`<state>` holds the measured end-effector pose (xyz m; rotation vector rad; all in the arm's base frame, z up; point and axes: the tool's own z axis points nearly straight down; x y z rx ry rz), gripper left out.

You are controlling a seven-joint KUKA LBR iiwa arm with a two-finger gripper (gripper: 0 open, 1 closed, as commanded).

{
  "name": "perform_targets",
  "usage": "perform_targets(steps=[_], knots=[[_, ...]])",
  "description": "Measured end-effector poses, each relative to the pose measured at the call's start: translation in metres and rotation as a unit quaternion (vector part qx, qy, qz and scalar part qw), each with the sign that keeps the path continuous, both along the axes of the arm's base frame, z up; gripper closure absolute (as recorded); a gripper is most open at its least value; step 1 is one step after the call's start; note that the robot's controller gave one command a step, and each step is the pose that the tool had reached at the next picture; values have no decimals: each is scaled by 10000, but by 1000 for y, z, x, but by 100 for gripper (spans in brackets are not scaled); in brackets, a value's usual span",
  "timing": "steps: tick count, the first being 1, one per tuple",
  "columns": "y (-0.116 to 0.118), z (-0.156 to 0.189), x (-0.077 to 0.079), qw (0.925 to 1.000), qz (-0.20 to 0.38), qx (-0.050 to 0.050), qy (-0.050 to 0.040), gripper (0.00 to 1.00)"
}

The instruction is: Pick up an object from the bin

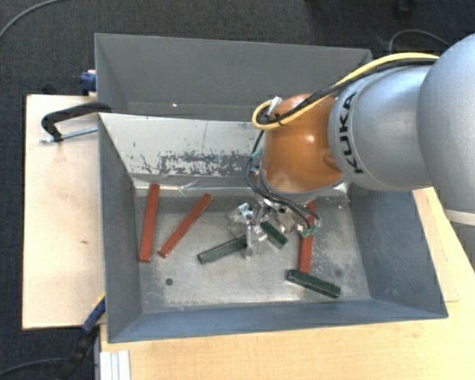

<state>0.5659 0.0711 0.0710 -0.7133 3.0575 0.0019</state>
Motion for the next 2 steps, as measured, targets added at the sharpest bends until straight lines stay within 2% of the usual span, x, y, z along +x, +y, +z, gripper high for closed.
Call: perform_targets(steps=[1,2], knots=[[33,172,-2,9531,3024,-5,-60,100],[54,225,-57,9121,4099,-6,-47,100]])
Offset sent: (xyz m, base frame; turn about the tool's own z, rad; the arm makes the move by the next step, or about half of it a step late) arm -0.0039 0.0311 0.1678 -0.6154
